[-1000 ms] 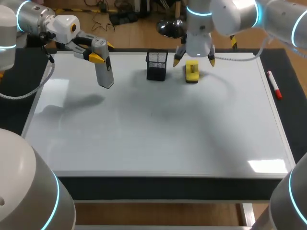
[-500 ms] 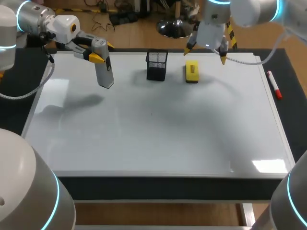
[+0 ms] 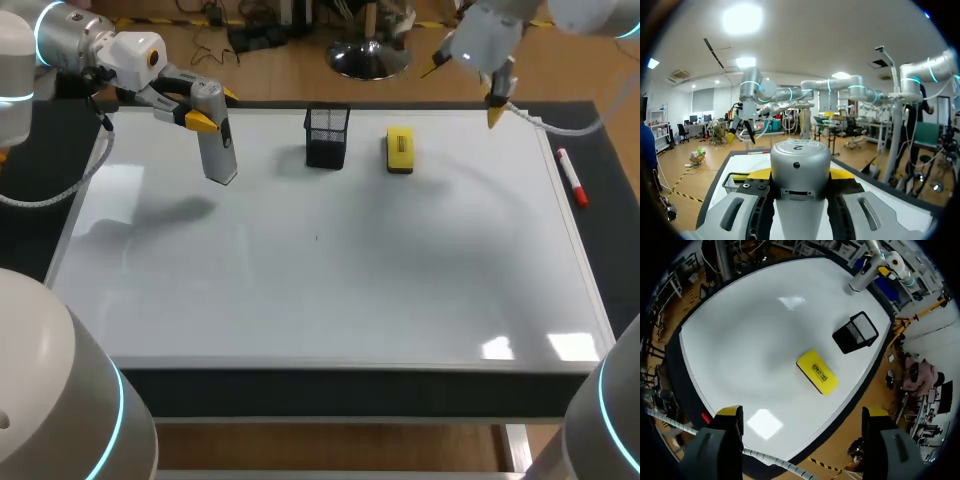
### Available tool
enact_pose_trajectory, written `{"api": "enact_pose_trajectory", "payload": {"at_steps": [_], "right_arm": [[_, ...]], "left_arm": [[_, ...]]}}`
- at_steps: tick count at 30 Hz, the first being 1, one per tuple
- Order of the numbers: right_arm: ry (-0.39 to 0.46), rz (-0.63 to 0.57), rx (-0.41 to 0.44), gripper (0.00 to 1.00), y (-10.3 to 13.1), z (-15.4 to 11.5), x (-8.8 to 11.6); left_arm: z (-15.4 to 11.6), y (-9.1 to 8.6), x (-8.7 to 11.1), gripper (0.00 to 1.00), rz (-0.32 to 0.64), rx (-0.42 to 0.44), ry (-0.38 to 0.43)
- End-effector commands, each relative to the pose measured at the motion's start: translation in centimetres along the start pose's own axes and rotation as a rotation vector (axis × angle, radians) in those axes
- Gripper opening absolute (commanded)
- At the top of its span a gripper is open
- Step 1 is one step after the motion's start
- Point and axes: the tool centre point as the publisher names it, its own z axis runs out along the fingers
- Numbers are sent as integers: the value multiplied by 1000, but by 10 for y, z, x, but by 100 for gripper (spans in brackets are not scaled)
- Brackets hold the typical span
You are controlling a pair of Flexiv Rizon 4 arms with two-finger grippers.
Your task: Pick up the inspection probe, press it on each red-marked spot on the whiteboard one by one, put down the probe, pick up the eraser, and wipe off all the red marks.
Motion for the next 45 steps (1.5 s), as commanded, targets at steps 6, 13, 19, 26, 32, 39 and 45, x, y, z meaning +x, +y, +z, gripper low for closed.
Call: {"api": "enact_pose_trajectory", "payload": {"at_steps": [6, 13, 19, 26, 32, 39, 45], "right_arm": [[-49, 123, 6, 100, 12, -37, 11], [-129, 195, -26, 100, 15, -56, 17], [-155, 223, -42, 100, 17, -65, 24], [-155, 223, -42, 100, 17, -65, 24], [-155, 223, -42, 100, 17, -65, 24], [-155, 223, -42, 100, 17, -65, 24], [-155, 223, -42, 100, 17, -65, 24]], "left_arm": [[-1, -1, -1, 0, -1, 1, 3], [-1, -1, -1, 0, -1, 1, 3], [-1, -1, -1, 0, -1, 1, 3], [-1, -1, -1, 0, -1, 1, 3], [-1, -1, -1, 0, -1, 1, 3], [-1, -1, -1, 0, -1, 1, 3], [-1, -1, -1, 0, -1, 1, 3]]}}
